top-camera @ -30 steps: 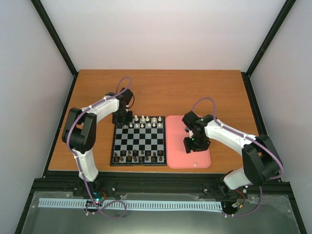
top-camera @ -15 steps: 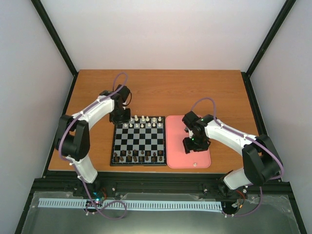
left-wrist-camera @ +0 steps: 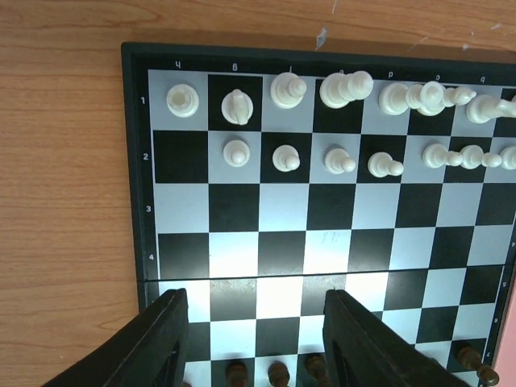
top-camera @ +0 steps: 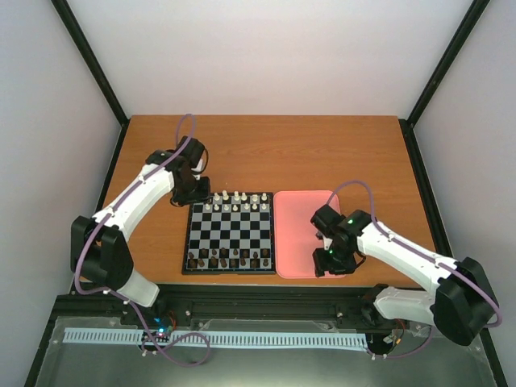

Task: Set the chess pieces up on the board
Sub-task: Place the chess piece on the chessboard, then pick up the chess piece from the storage box, then place the chess piece on the chessboard, then pick up the chess piece from the chessboard.

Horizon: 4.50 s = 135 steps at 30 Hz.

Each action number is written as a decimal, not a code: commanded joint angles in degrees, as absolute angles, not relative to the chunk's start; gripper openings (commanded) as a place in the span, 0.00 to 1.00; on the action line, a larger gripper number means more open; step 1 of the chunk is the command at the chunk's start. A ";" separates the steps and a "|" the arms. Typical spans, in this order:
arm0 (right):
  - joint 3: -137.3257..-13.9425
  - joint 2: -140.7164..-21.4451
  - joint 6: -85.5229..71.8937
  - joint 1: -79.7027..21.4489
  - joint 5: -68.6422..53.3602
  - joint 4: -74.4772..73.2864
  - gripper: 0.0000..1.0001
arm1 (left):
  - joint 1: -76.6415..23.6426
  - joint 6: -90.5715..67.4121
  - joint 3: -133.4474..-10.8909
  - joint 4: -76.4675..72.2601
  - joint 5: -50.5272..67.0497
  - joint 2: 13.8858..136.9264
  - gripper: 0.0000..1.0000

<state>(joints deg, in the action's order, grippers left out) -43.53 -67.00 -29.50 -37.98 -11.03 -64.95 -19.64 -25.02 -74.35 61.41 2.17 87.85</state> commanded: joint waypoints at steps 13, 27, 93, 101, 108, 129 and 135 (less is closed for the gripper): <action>-40.64 -75.83 -35.63 -41.31 -5.31 -57.67 0.51 | -19.51 -23.34 -71.57 62.75 2.51 82.64 0.48; -39.89 -78.20 -34.00 -41.13 -5.45 -55.47 0.29 | -19.51 -23.48 -71.10 63.01 1.98 82.57 0.48; -136.74 -144.71 -18.75 -55.81 -14.19 -77.73 0.18 | 6.23 -27.03 -59.94 58.38 15.45 70.21 0.48; -135.88 -140.42 -19.06 -55.51 -12.63 -77.14 0.27 | 6.24 -25.62 -60.80 58.75 15.53 70.31 0.48; -128.17 -127.57 -19.62 -54.13 -8.11 -76.23 0.33 | 3.13 -22.81 -59.85 58.26 17.30 69.90 0.71; -81.98 -103.21 -12.96 -29.87 -5.51 -58.36 0.39 | -30.27 -30.49 -63.64 55.84 2.08 88.41 0.52; -79.81 -101.90 -11.18 -26.80 -6.07 -57.37 0.39 | -31.25 -30.68 -64.86 53.82 2.48 91.66 0.47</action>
<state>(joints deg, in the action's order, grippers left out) -81.60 -103.24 -13.45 -28.97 -5.34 -59.09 -29.87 -29.36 -61.71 56.14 3.38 90.00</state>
